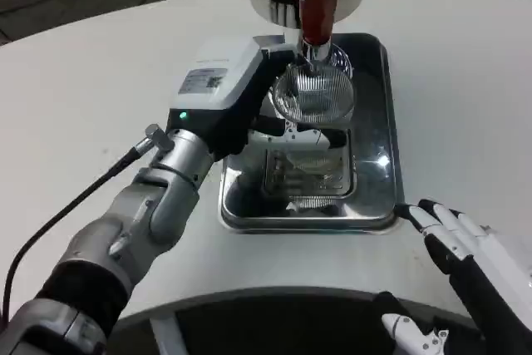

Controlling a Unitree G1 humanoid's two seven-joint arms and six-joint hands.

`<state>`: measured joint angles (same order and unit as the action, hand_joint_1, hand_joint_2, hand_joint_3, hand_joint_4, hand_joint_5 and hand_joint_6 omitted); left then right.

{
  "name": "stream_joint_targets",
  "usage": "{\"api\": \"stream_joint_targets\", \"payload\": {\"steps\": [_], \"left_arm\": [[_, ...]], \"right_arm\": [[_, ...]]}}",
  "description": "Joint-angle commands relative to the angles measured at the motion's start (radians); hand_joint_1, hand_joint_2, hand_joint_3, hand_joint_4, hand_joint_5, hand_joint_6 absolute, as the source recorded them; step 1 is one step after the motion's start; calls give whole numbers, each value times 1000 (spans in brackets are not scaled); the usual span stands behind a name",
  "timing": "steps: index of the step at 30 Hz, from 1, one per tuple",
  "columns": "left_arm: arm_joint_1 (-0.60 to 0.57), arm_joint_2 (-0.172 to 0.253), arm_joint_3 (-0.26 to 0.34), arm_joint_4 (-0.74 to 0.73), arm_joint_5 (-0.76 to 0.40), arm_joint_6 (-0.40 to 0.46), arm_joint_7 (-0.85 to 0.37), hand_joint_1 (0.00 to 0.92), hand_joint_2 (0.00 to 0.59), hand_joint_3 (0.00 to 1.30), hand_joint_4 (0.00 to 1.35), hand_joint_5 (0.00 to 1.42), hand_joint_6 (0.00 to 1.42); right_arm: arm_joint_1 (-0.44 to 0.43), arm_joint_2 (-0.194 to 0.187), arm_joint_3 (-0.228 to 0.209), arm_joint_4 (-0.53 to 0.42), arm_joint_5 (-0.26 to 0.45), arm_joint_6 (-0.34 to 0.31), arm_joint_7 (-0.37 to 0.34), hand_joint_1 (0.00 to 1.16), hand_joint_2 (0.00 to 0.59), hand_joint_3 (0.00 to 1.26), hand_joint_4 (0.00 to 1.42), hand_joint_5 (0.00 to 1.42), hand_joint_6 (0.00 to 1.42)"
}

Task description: Grasp the cup under the faucet to collect the drink, then remove the cup.

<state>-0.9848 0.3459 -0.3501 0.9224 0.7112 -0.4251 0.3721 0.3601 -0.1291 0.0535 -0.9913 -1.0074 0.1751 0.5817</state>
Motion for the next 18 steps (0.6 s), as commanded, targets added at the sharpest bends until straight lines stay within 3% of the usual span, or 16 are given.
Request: {"api": "stream_joint_targets", "payload": {"steps": [1, 6, 12, 18], "left_arm": [[1, 20, -8, 10, -6, 22, -27, 337, 91, 740, 791, 1080, 1358], [-9, 25, -11, 30, -18, 32, -80, 219, 94, 596, 589, 897, 1223], [-13, 32, -17, 34, -34, 23, -99, 181, 80, 463, 408, 693, 1058], [-22, 38, -16, 30, -41, 5, -104, 162, 78, 425, 342, 616, 945]], "right_arm": [[0, -4, -2, 3, 22, -10, -18, 358, 407, 74, 0, 0, 0], [-13, -6, 0, 15, 31, -9, -25, 360, 410, 77, 0, 0, 0], [-19, -8, -1, 27, 40, -7, -34, 361, 413, 82, 0, 0, 0], [-24, -7, 5, 34, 40, -7, -45, 363, 414, 84, 0, 0, 0]]}}
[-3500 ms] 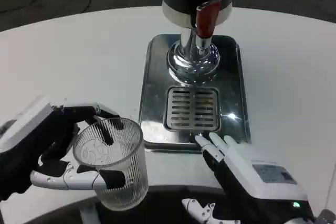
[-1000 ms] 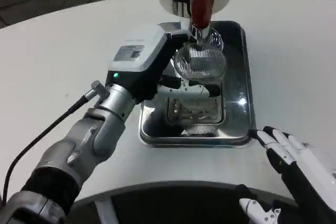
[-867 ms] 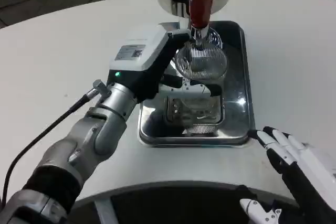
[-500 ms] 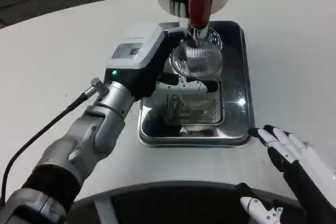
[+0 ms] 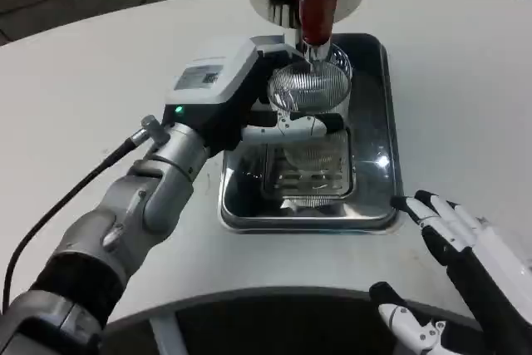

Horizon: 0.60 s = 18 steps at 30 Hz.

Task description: Grasp the cup under the faucet to collect the drink, then remove the cup.

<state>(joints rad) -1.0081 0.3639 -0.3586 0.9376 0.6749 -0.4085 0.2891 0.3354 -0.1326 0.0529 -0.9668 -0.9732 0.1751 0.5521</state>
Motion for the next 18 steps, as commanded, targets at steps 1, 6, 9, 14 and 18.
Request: {"api": "stream_joint_targets", "payload": {"steps": [1, 6, 9, 14, 18], "left_arm": [[-1, 21, -7, 14, -6, -15, -20, 162, 78, 425, 339, 605, 942], [0, 28, 2, 0, -15, -37, -12, 163, 82, 403, 300, 555, 911], [5, 35, 10, -12, -24, -60, -4, 162, 82, 390, 268, 520, 888], [12, 46, 17, -21, -40, -89, -4, 140, 65, 336, 191, 449, 837], [19, 54, 24, -33, -55, -103, -9, 123, 61, 322, 157, 422, 800]], "right_arm": [[0, -3, 7, 11, 6, -7, -16, 363, 414, 85, 0, 0, 0], [-6, -1, 14, 17, 5, -5, -17, 364, 415, 92, 0, 0, 0], [-13, 1, 20, 20, 2, -3, -17, 367, 418, 94, 0, 0, 0], [-23, 2, 27, 24, 0, 1, -14, 370, 421, 95, 0, 0, 0], [-26, 1, 35, 27, -3, 1, -15, 372, 422, 95, 0, 0, 0]]}}
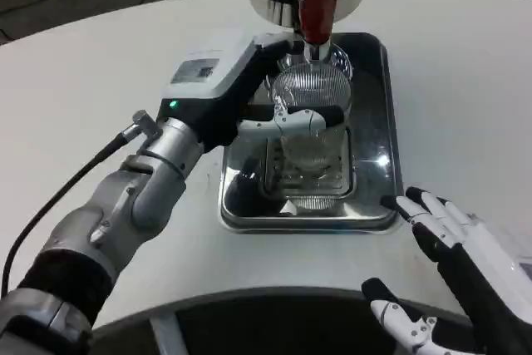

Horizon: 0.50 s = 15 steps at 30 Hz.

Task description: Grasp the cup under the faucet to collect the drink, then remove the cup.

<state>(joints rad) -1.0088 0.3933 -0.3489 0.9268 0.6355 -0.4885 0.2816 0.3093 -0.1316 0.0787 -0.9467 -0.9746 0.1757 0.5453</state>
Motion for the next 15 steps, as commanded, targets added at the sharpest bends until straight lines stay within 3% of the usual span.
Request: {"api": "stream_joint_targets", "payload": {"steps": [1, 15], "left_arm": [[24, 29, 18, -32, -17, -27, -2, 123, 61, 322, 156, 421, 798], [113, 83, 81, -168, -69, -36, -72, 109, 61, 308, 144, 409, 778]], "right_arm": [[-1, 0, 11, 8, -3, 1, -9, 372, 422, 96, 0, 0, 0], [-5, 3, 21, 14, -2, 5, -13, 375, 423, 101, 0, 0, 0]]}}
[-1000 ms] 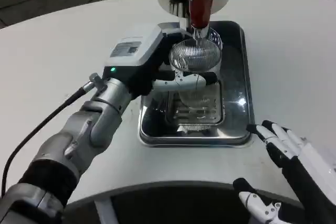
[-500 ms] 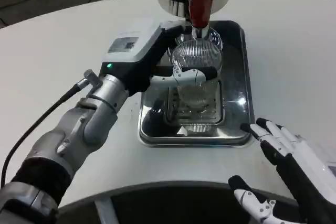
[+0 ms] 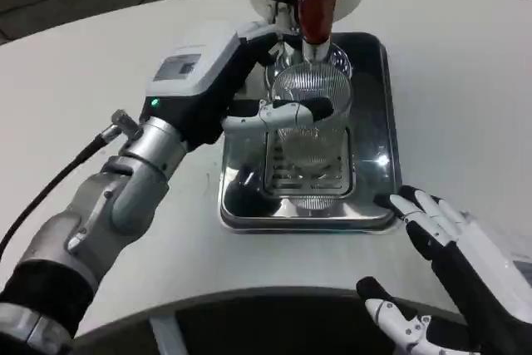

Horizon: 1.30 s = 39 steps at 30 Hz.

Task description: Grasp the cup under the faucet to collect the drink, then remove the cup.

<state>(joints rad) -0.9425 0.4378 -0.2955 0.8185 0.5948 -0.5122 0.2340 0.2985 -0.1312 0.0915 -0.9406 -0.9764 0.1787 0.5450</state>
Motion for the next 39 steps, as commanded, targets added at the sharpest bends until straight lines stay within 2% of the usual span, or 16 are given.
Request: {"api": "stream_joint_targets", "payload": {"steps": [1, 6, 10, 17, 20, 22, 23, 25, 27, 30, 34, 39], "left_arm": [[59, 43, 36, -78, -34, -13, -31, 109, 61, 309, 144, 407, 777], [123, 73, 81, -179, -74, -18, -65, 123, 68, 317, 154, 400, 736], [194, 104, 144, -303, -128, -20, -98, 141, 70, 317, 182, 404, 733], [286, 138, 237, -481, -222, -17, -173, 147, 81, 361, 378, 517, 691], [330, 150, 301, -551, -351, -38, -245, 117, 109, 413, 428, 553, 637], [338, 152, 327, -565, -480, -35, -343, 101, 114, 424, 444, 546, 530], [338, 151, 335, -566, -532, -30, -390, 94, 122, 395, 406, 477, 430], [331, 144, 357, -560, -671, 6, -507, 51, 133, 282, 260, 342, 282], [320, 140, 381, -561, -791, 56, -612, 12, 128, 254, 227, 321, 256], [292, 154, 397, -601, -949, 200, -773, 0, 120, 217, 197, 309, 253], [255, 156, 407, -633, -1023, 338, -884, 0, 100, 151, 118, 257, 212], [203, 141, 416, -663, -1051, 451, -942, 0, 89, 147, 113, 245, 208]], "right_arm": [[6, 4, 9, 8, 0, 2, -13, 375, 423, 102, 0, 0, 0], [5, 3, 12, 9, 0, 2, -18, 376, 423, 104, 0, 0, 0], [-14, 0, 14, 9, -1, 4, -14, 377, 423, 108, 0, 0, 0], [-34, 0, 13, 6, -2, 18, -5, 377, 423, 113, 0, 0, 0], [-29, 4, 21, -4, -7, 21, -6, 378, 423, 114, 0, 0, 0], [-26, 5, 24, -7, -10, 22, -6, 378, 423, 114, 0, 0, 0], [-25, 5, 25, -9, -11, 23, -5, 378, 423, 114, 0, 0, 0], [-24, 6, 28, -11, -13, 25, -3, 378, 423, 114, 0, 0, 0], [-23, 7, 31, -15, -19, 26, -2, 378, 423, 114, 0, 0, 0], [-26, 12, 39, -19, -26, 29, 1, 378, 423, 114, 0, 0, 0], [-31, 15, 50, -24, -36, 33, 9, 378, 423, 114, 0, 0, 0], [-27, 17, 51, -36, -43, 37, 16, 378, 423, 114, 0, 0, 0]]}}
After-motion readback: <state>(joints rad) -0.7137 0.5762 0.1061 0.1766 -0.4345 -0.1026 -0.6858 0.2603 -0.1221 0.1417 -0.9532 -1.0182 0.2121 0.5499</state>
